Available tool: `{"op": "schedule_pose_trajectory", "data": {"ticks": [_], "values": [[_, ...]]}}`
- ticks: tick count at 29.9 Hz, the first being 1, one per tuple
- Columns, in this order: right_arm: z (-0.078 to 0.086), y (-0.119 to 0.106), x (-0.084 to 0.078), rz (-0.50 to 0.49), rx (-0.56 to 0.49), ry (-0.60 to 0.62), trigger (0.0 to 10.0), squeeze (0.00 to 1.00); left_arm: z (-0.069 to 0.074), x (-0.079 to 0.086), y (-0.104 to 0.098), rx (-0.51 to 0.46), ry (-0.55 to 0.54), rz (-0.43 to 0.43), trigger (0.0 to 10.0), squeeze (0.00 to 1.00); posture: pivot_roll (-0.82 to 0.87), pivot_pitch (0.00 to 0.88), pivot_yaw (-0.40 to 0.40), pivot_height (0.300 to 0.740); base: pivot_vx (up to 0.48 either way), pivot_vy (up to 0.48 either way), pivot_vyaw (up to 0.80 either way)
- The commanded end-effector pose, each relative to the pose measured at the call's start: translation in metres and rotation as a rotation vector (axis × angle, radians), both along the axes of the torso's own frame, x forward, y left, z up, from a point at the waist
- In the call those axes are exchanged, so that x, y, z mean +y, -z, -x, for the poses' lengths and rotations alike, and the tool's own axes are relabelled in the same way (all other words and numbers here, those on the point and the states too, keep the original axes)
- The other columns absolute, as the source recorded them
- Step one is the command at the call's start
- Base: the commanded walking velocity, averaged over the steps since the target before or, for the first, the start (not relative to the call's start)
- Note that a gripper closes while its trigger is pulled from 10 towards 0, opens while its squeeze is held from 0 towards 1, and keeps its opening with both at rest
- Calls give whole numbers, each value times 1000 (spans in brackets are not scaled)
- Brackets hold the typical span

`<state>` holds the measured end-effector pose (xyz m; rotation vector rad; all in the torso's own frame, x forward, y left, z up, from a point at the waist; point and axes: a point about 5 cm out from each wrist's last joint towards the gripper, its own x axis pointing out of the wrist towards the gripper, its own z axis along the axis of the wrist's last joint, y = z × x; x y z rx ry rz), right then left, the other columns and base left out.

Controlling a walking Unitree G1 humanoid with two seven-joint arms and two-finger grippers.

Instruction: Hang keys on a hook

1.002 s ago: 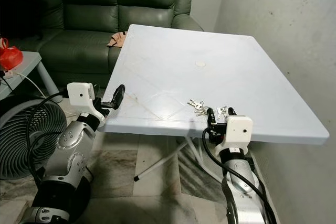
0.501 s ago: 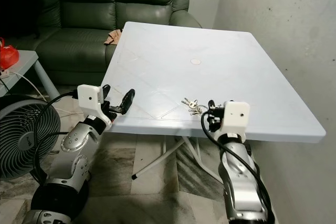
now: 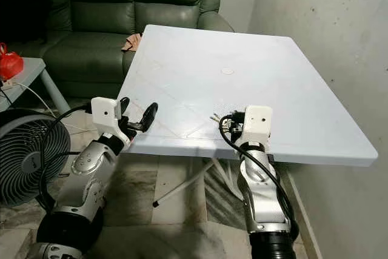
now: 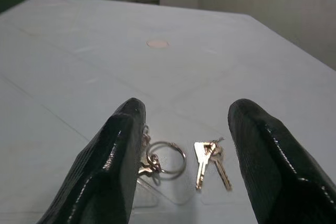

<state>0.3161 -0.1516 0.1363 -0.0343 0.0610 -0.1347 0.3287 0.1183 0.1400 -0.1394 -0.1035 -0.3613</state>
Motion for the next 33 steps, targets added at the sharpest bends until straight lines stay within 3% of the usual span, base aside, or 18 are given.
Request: {"op": "schedule_pose_trajectory", "data": {"ticks": [1, 9, 11, 14, 23, 33], "values": [[-3, -3, 0, 6, 5, 5, 10000, 0, 1, -3, -4, -12, 15, -11, 10000, 0, 16, 0, -65, 740, 0, 0, 0], [-1, -8, 1, -4, -39, -26, 10000, 0, 0, -2, -5, 0, 12, 22, 10000, 0, 13, 0, -65, 740, 0, 0, 0], [9, -23, 7, -47, -224, -192, 10000, 0, 0, -1, -7, -15, 7, 29, 10000, 0, 15, 0, -66, 740, 0, 0, 0], [20, -27, 3, -42, -299, -247, 10000, 0, 0, 1, -10, -40, -14, 36, 10000, 0, 15, 0, -66, 740, 0, 0, 0], [38, -10, -15, -39, -287, -231, 10000, 0, 5, 15, 4, -3, -45, 87, 10000, 0, 9, 0, -61, 740, 0, 0, 0], [43, -5, -15, -54, -281, -236, 10000, 0, 4, 18, 3, -7, -54, 81, 10000, 0, 10, 0, -58, 740, 251, 0, 0]]}}
